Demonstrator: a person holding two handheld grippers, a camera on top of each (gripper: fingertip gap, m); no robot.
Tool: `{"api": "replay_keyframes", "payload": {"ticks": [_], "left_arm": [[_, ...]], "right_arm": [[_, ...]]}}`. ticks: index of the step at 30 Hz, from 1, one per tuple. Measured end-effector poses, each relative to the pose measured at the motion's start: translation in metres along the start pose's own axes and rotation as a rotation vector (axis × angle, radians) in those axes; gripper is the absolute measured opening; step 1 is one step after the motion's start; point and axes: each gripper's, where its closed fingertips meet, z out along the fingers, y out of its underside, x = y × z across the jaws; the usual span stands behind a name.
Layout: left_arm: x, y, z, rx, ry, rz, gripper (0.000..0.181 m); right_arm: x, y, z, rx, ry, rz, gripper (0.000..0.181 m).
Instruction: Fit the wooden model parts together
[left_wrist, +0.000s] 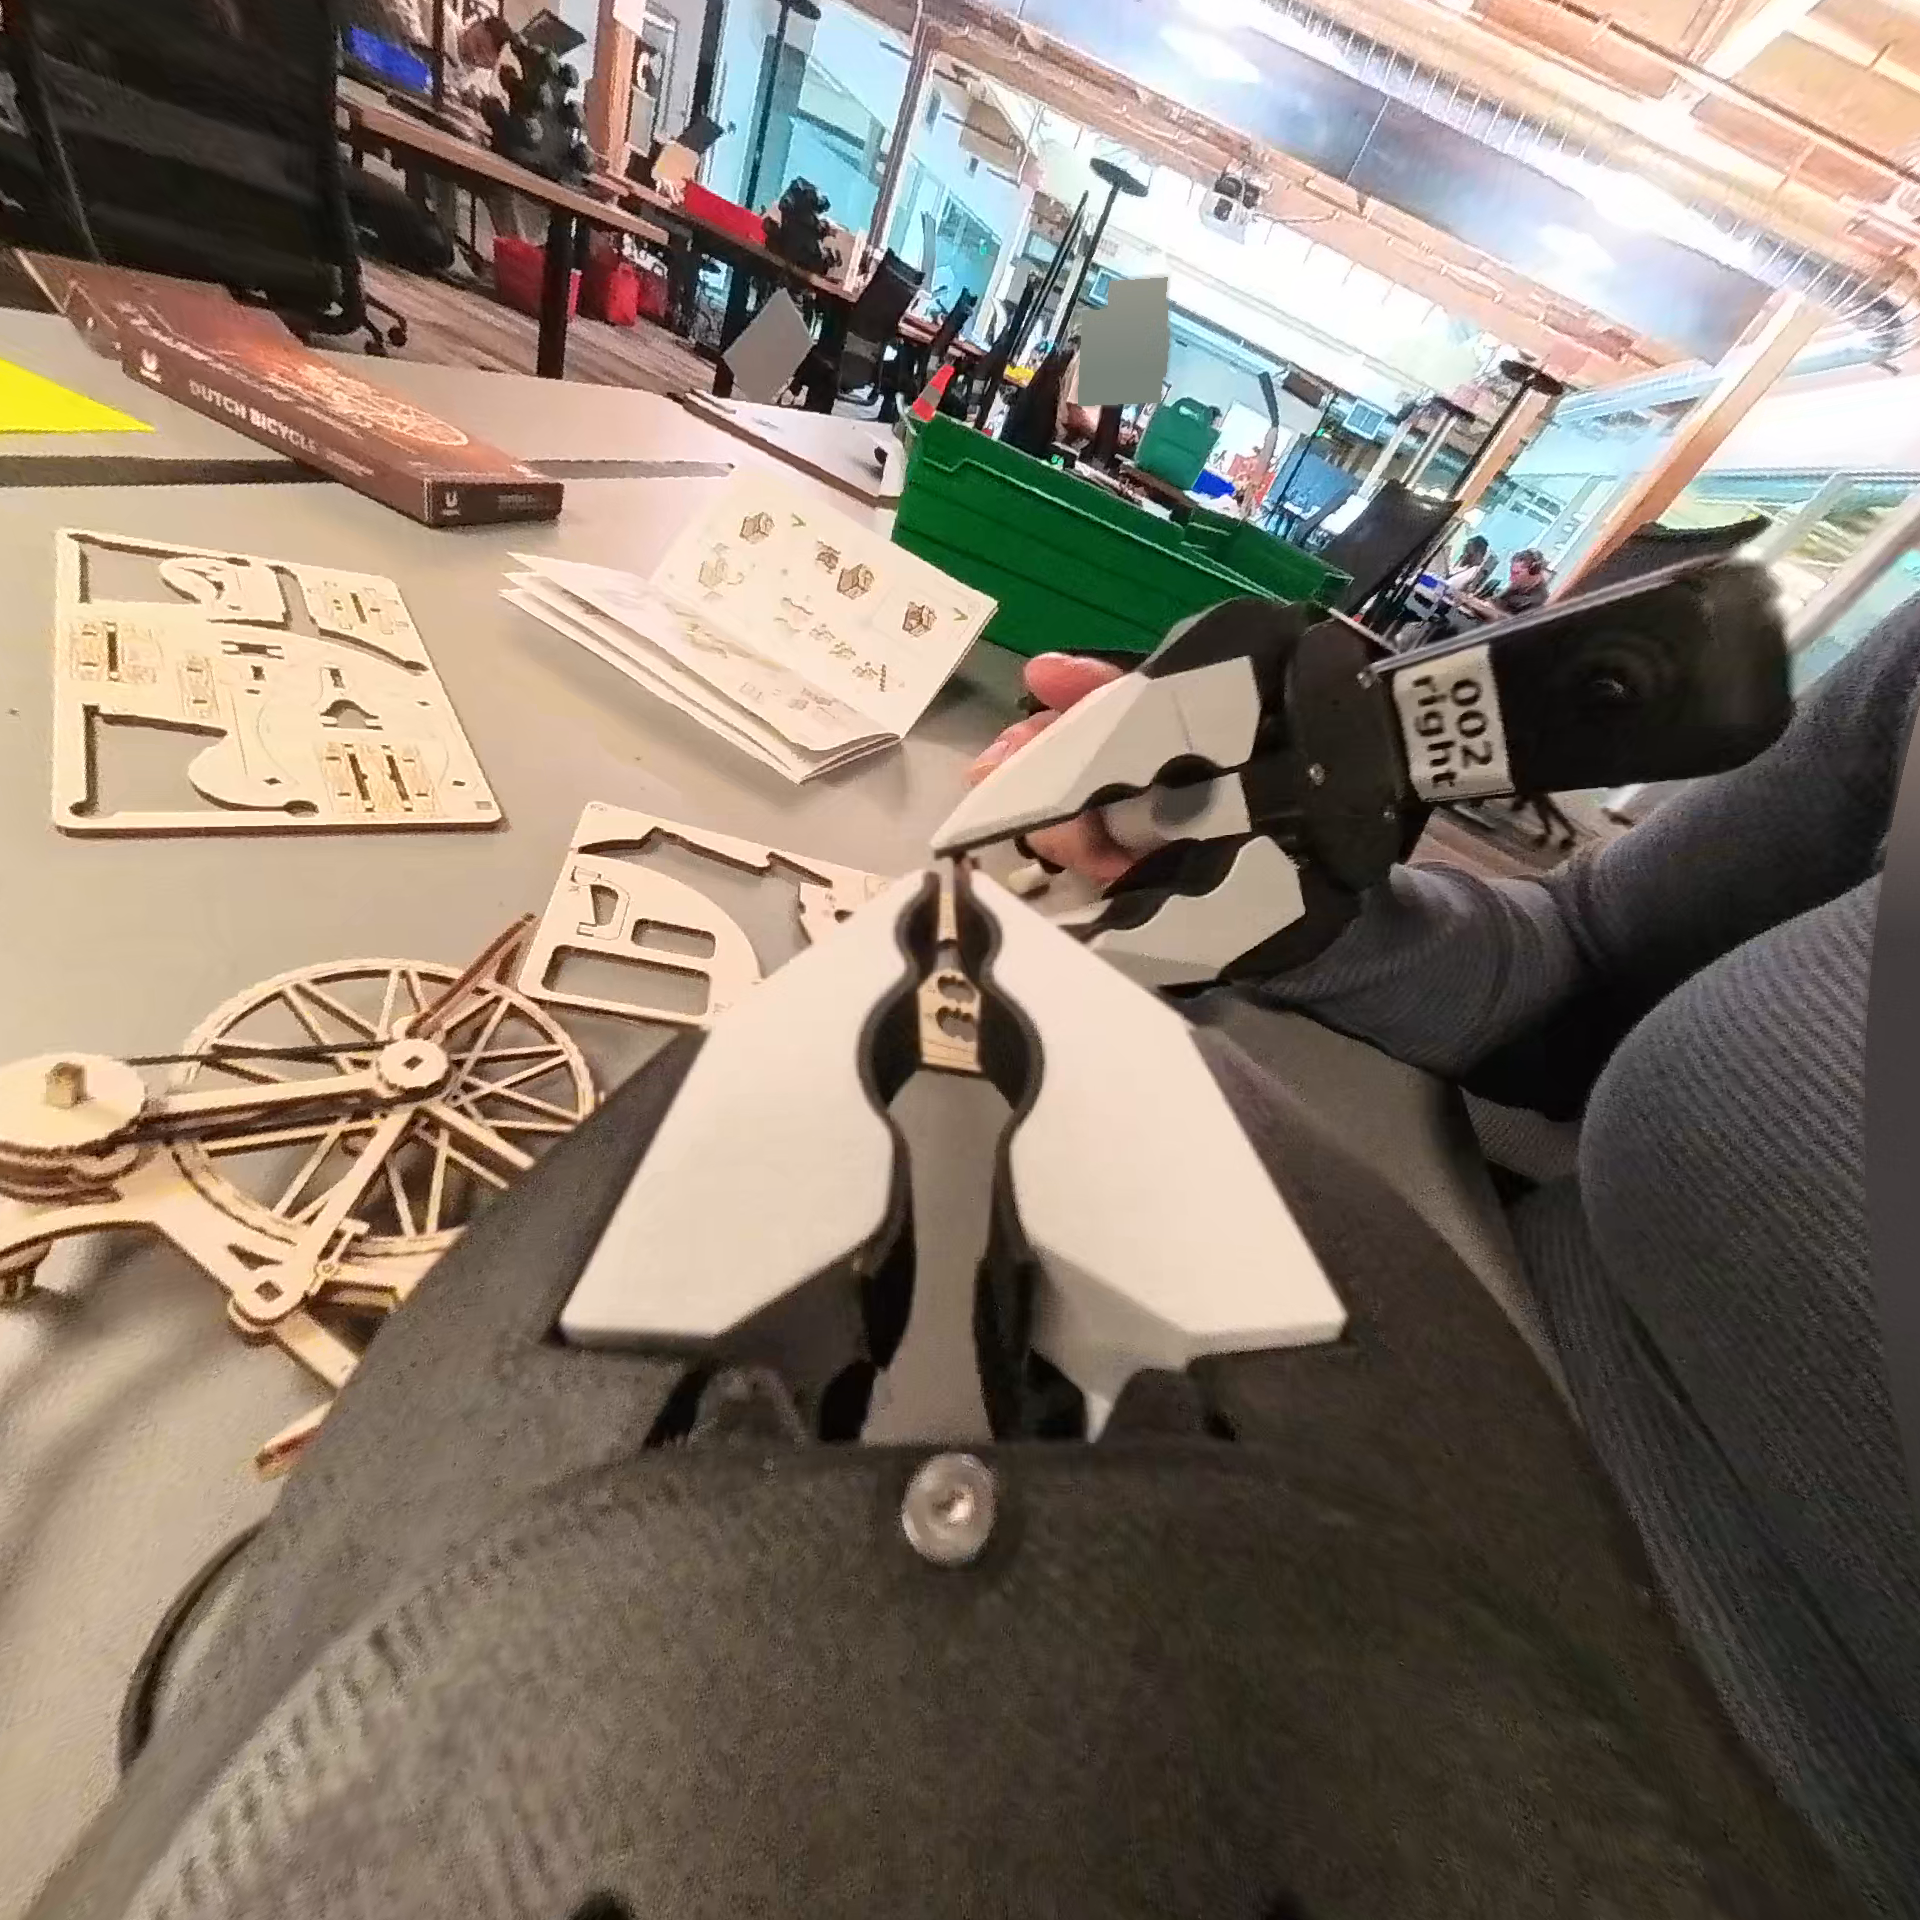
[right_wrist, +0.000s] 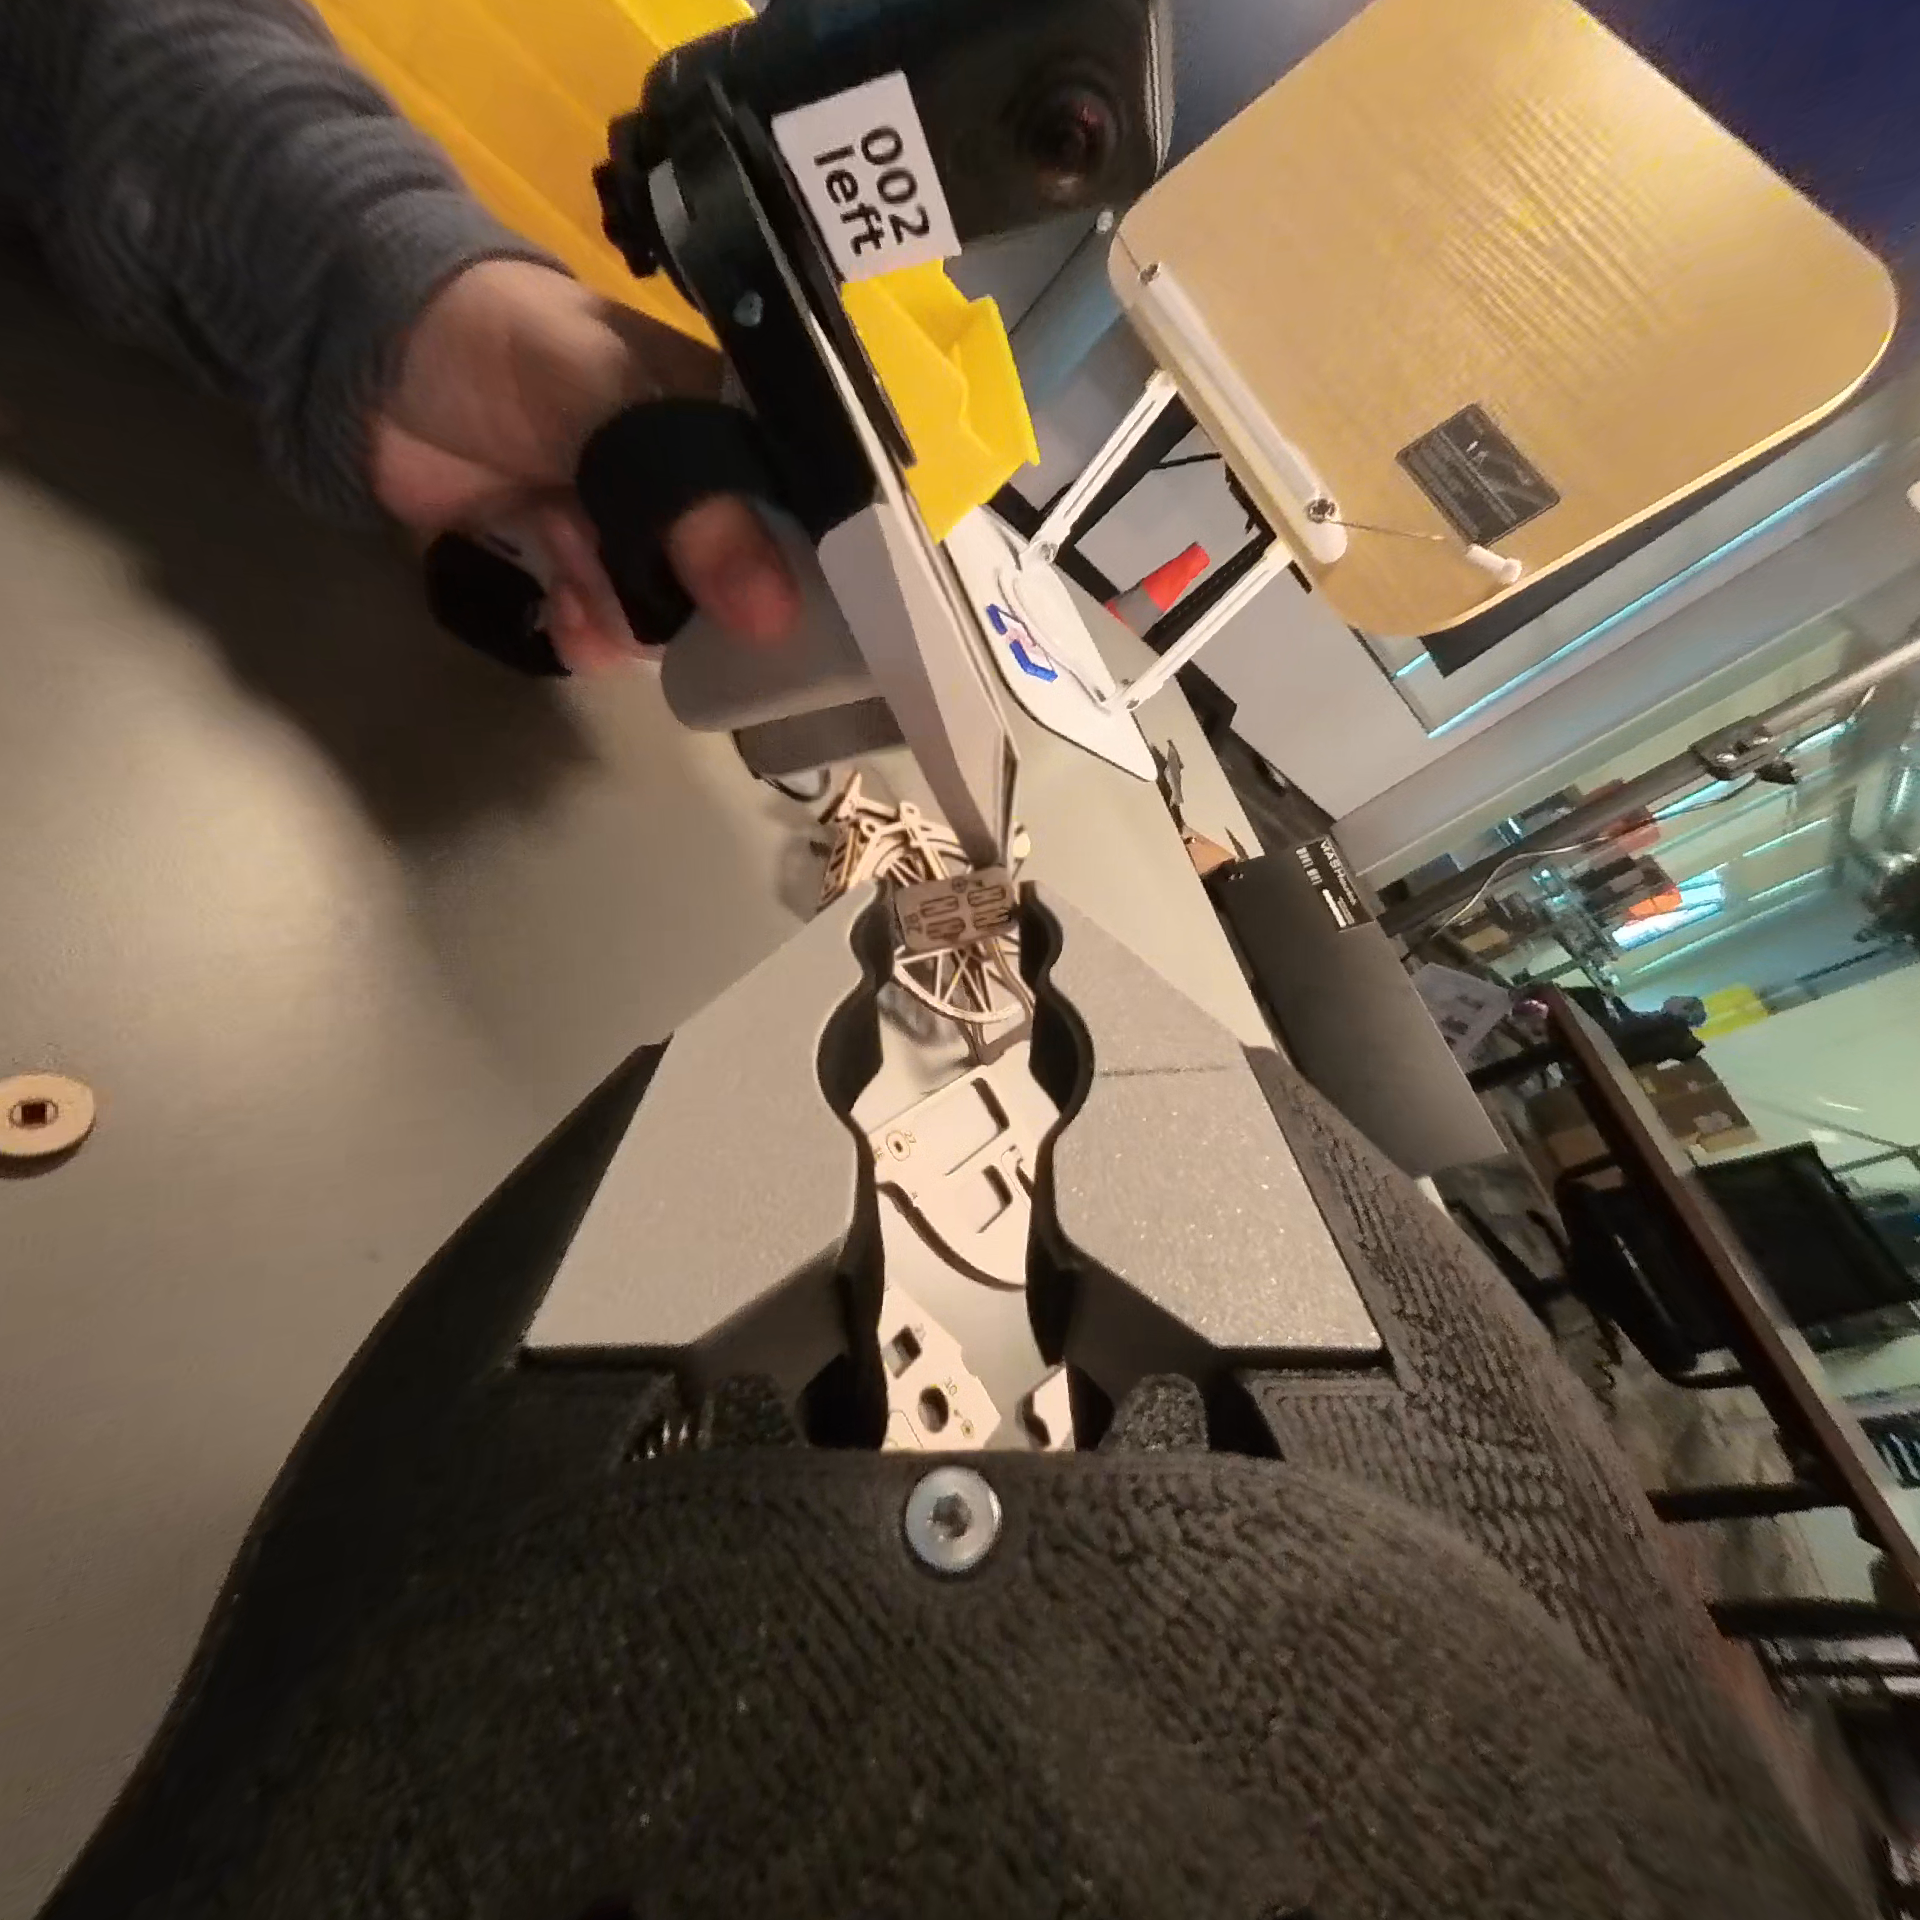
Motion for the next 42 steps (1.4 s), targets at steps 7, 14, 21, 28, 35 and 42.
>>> {"api": "replay_keyframes", "payload": {"ticks": [7,14,21,28,35,42], "left_arm": [[0.005,0.001,-0.001,-0.003,0.074,-0.072,0.011],[-0.001,0.006,-0.001,-0.046,0.021,-0.017,0.003],[-0.021,0.016,-0.003,-0.122,-0.09,-0.072,0.002],[-0.026,0.022,-0.004,-0.161,-0.114,-0.09,0.002],[-0.037,0.042,-0.007,-0.324,-0.218,0.041,0.002],[-0.044,0.059,-0.009,-0.458,-0.285,0.154,0.001]], "right_arm": [[0.0,-0.005,0.001,0.025,0.035,-0.052,0.021],[-0.003,0.001,0.005,-0.005,-0.008,0.06,0.021],[-0.005,0.016,0.012,-0.097,0.009,0.055,0.016],[-0.011,0.02,0.013,-0.122,-0.016,0.032,0.012],[-0.028,0.035,0.02,-0.227,-0.092,0.023,0.016],[-0.043,0.047,0.026,-0.357,-0.154,0.068,0.011]]}}
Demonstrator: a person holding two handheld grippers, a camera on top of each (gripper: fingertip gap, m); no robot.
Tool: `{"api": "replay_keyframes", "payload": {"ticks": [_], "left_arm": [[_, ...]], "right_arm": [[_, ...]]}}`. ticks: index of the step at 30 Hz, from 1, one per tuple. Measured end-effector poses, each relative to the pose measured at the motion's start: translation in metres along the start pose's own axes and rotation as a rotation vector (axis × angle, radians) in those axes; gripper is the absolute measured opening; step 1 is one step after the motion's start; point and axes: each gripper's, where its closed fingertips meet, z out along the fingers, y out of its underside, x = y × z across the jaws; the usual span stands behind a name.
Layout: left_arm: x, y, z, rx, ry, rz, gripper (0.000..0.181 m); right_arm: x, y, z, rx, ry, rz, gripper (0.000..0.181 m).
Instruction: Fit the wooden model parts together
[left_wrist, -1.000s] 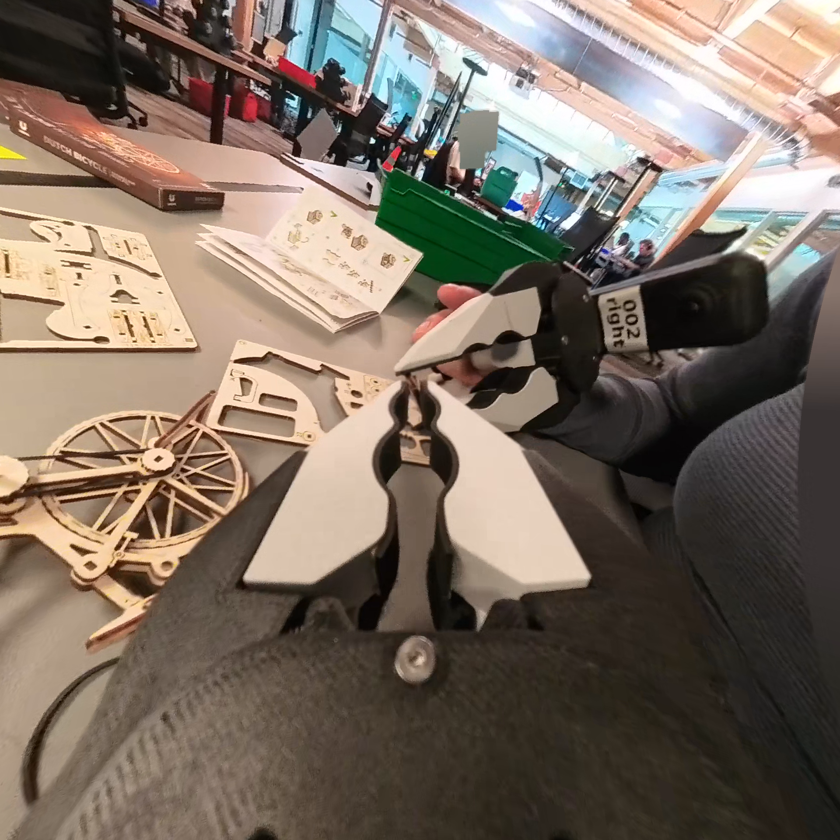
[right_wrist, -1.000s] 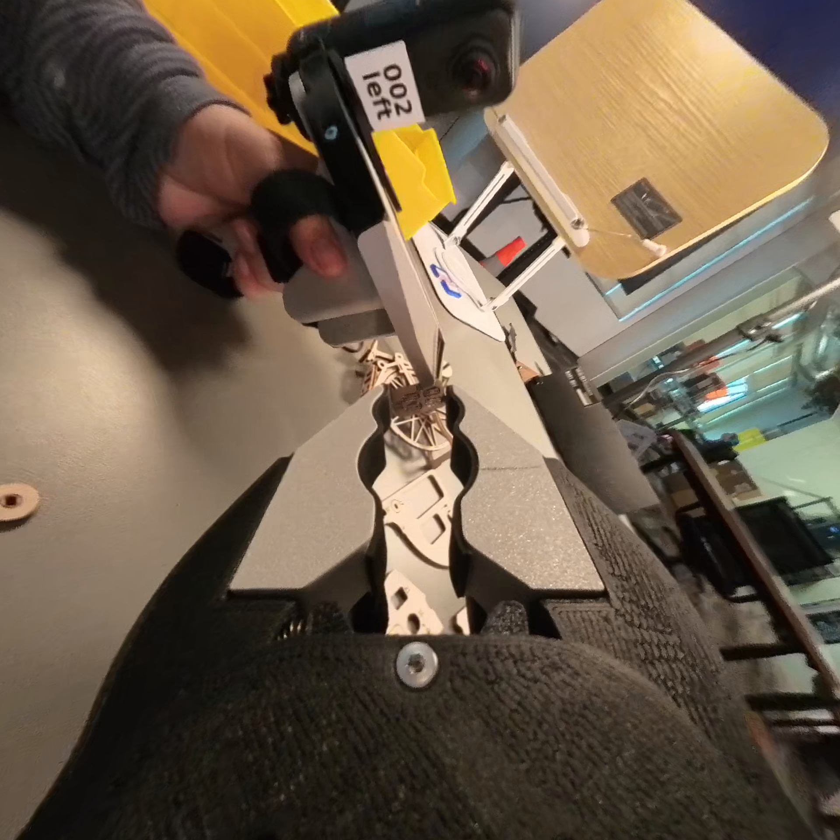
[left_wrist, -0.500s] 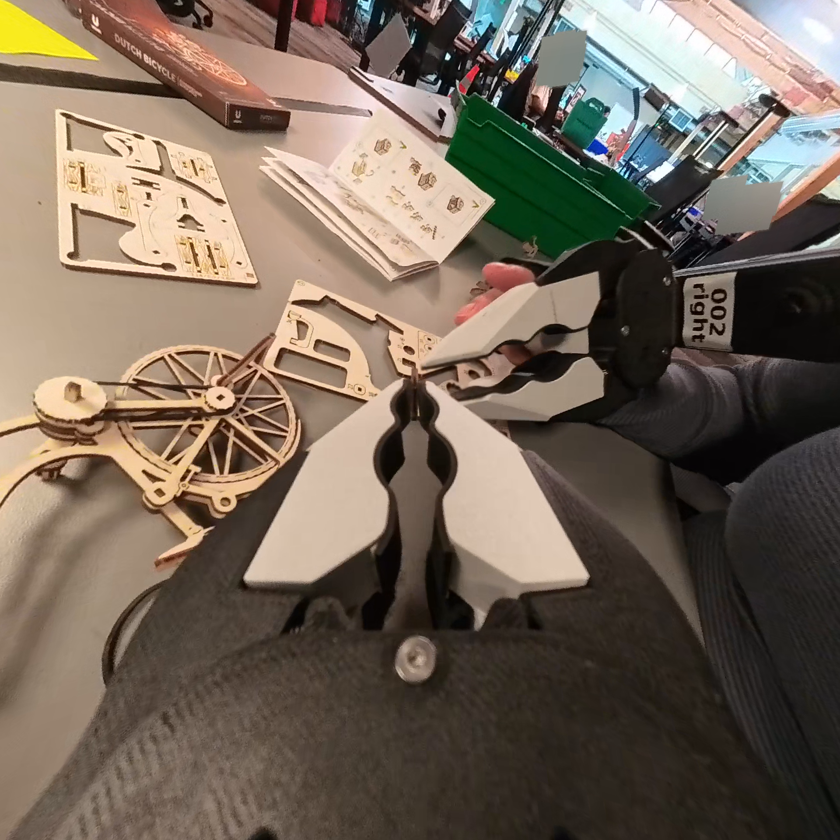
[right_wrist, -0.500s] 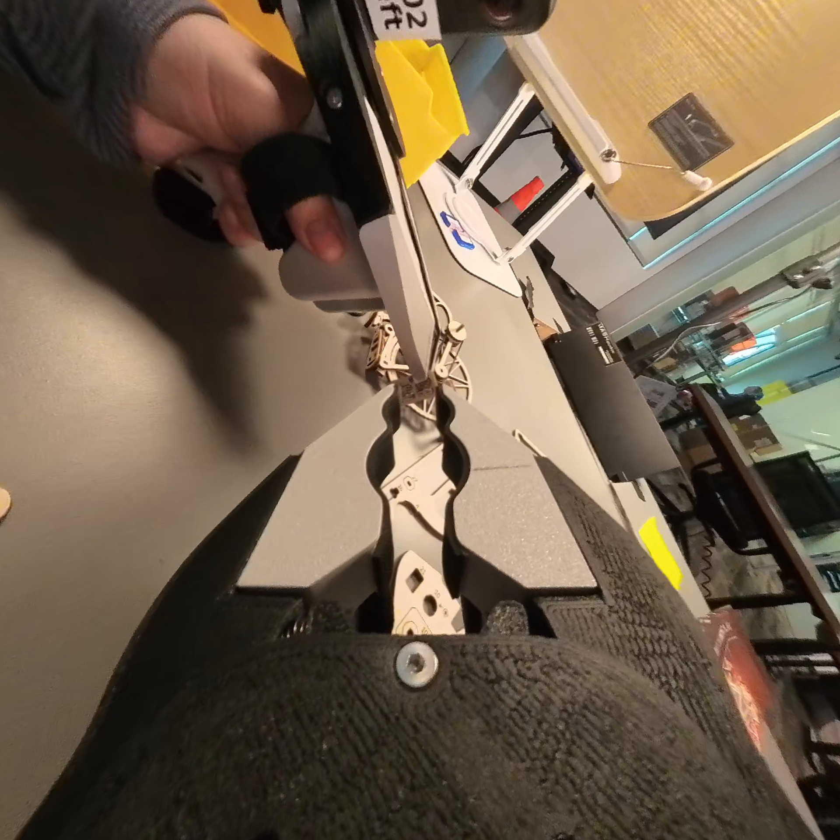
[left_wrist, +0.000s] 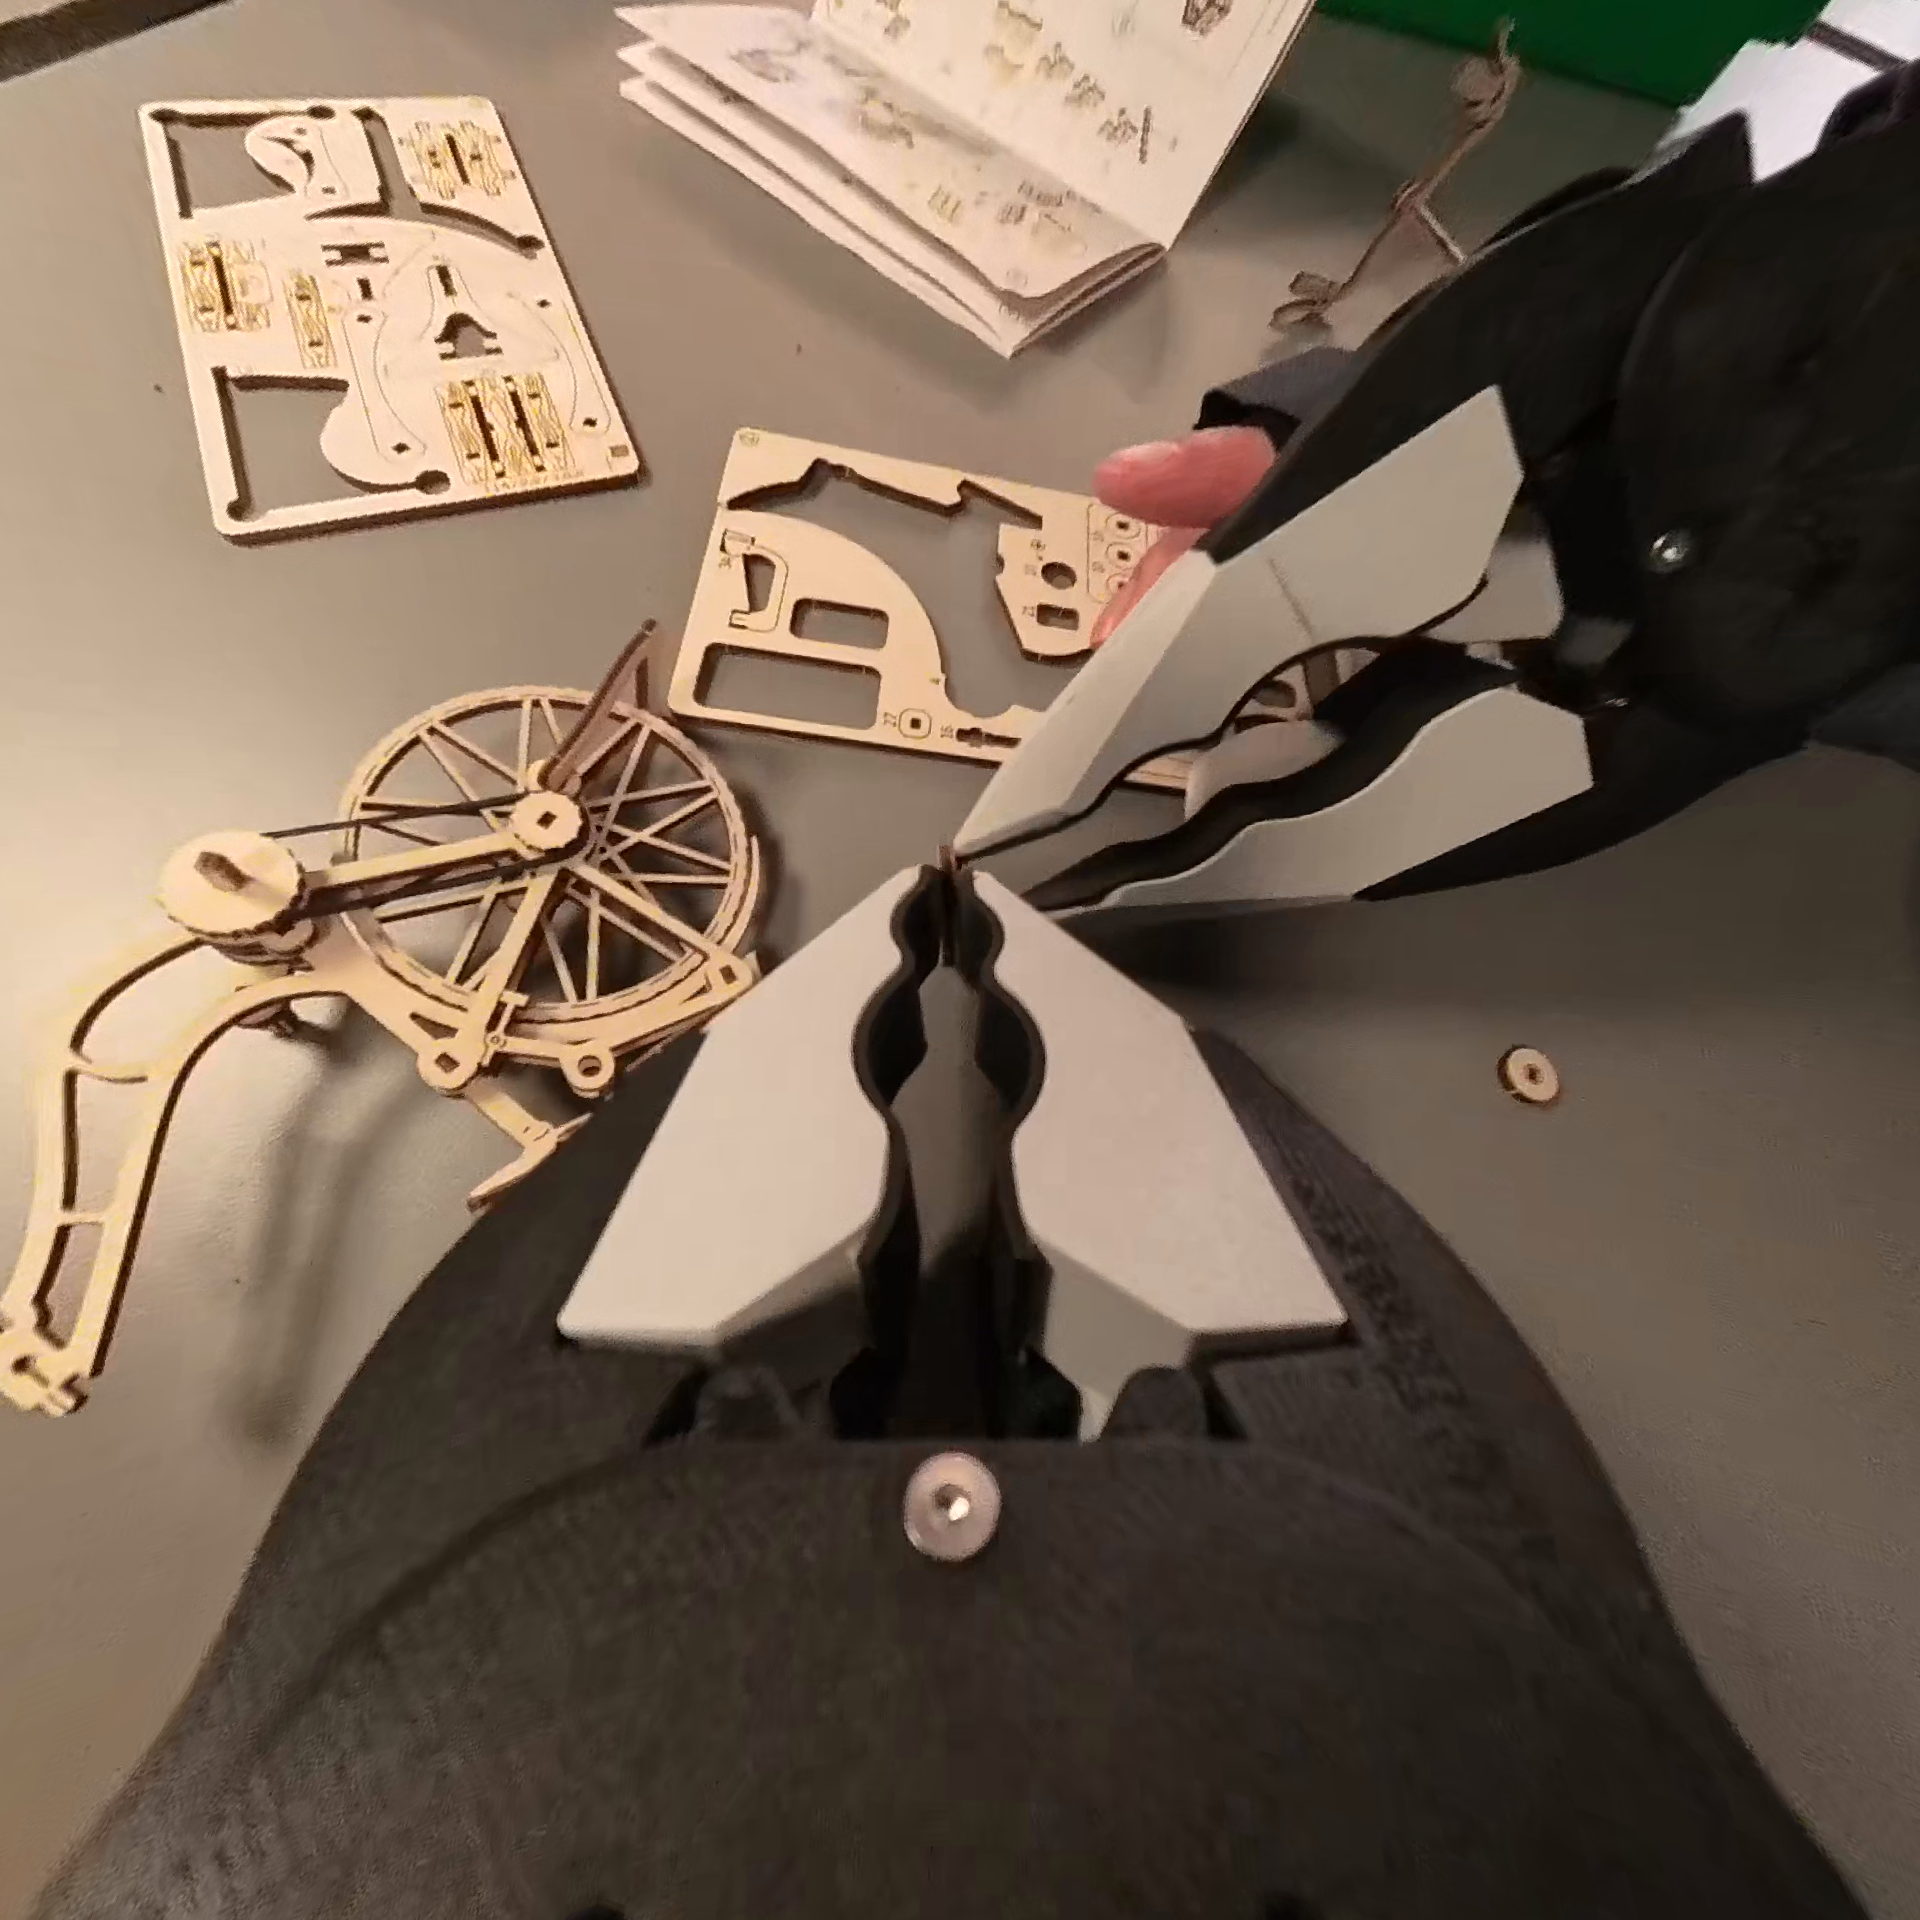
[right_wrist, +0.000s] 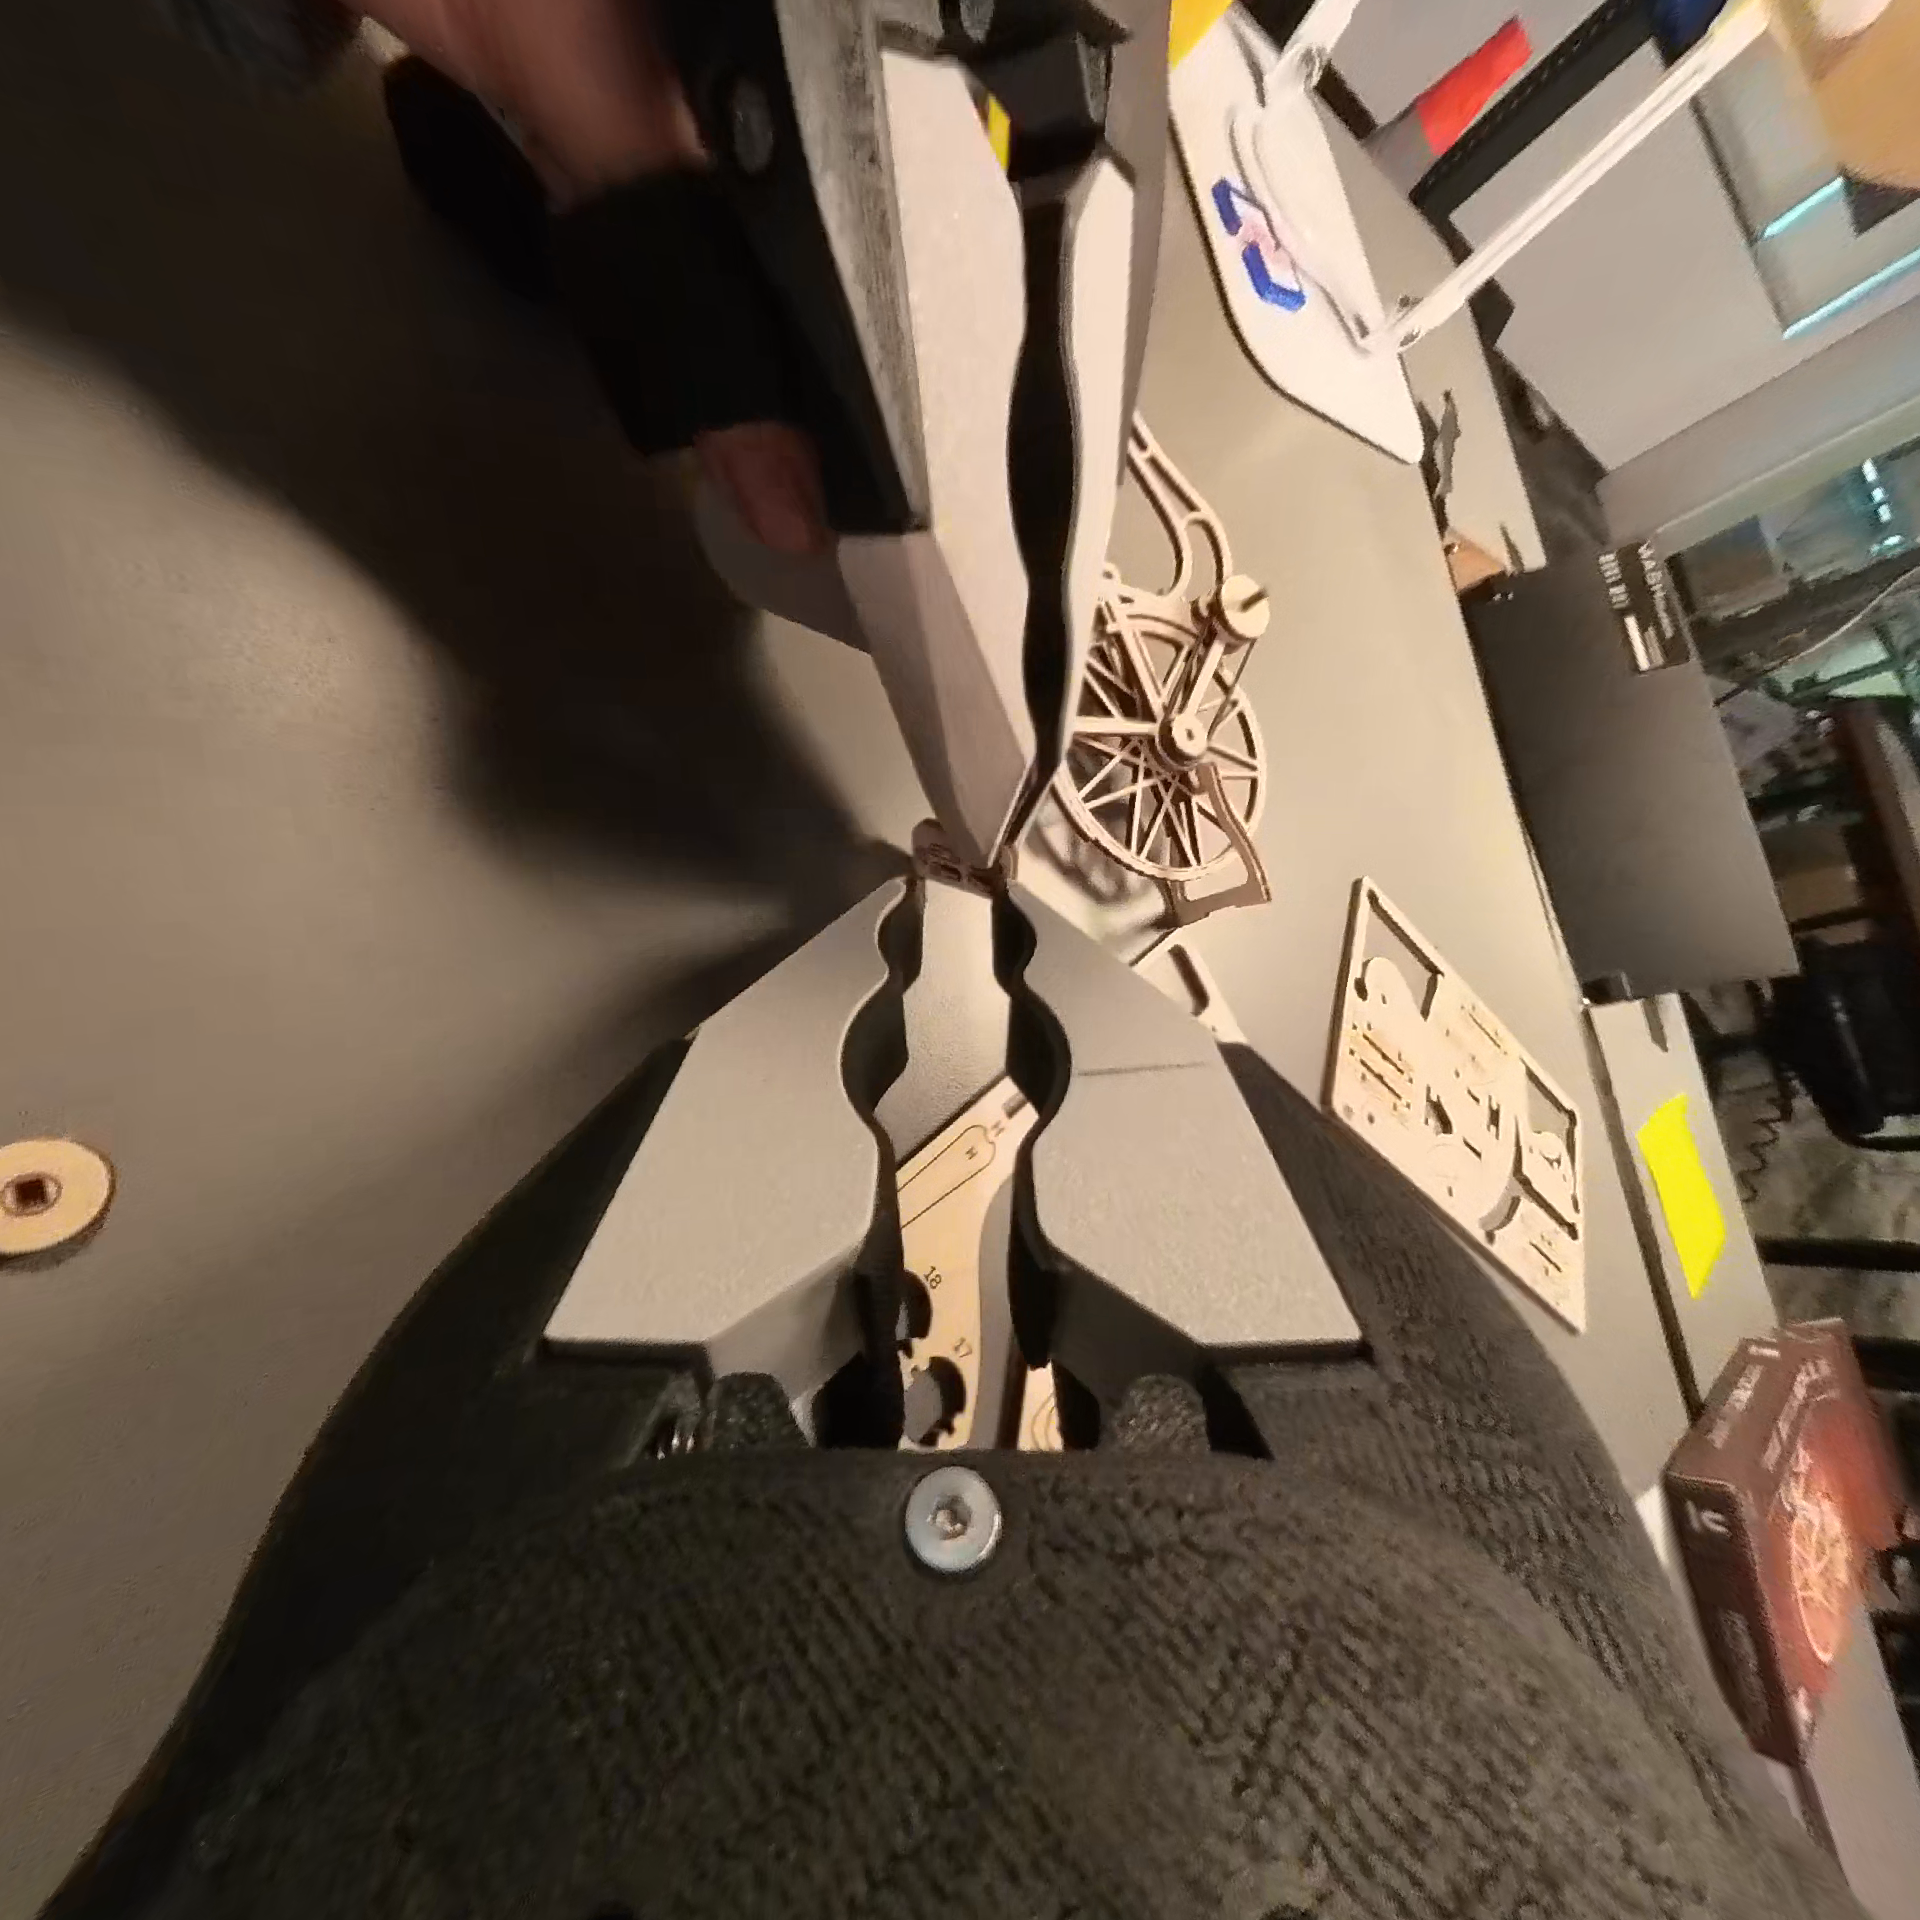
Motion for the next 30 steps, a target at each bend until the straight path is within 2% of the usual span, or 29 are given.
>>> {"api": "replay_keyframes", "payload": {"ticks": [9,13,17,21,25,27,30], "left_arm": [[-0.001,0.002,0.001,-0.012,0.019,-0.033,0.001],[-0.001,0.002,0.002,-0.019,0.012,-0.024,0.001],[-0.002,0.001,0.002,-0.005,0.022,-0.047,0.001],[-0.006,-0.009,-0.006,0.076,0.035,-0.104,0.002],[-0.011,-0.031,-0.023,0.275,0.143,-0.291,0.001],[-0.011,-0.037,-0.027,0.329,0.206,-0.367,0.001],[-0.009,-0.039,-0.029,0.347,0.237,-0.39,0.001]], "right_arm": [[-0.002,0.001,0.003,-0.003,-0.099,0.164,0.006],[-0.003,0.001,0.003,-0.005,-0.116,0.172,0.005],[-0.016,-0.013,0.002,0.055,-0.203,0.213,0.007],[-0.011,-0.016,0.002,0.068,-0.146,0.213,0.013],[0.013,-0.014,-0.003,0.092,0.012,0.201,0.026],[0.022,-0.017,-0.006,0.109,0.086,0.152,0.025],[0.029,-0.025,-0.011,0.152,0.153,0.111,0.023]]}}
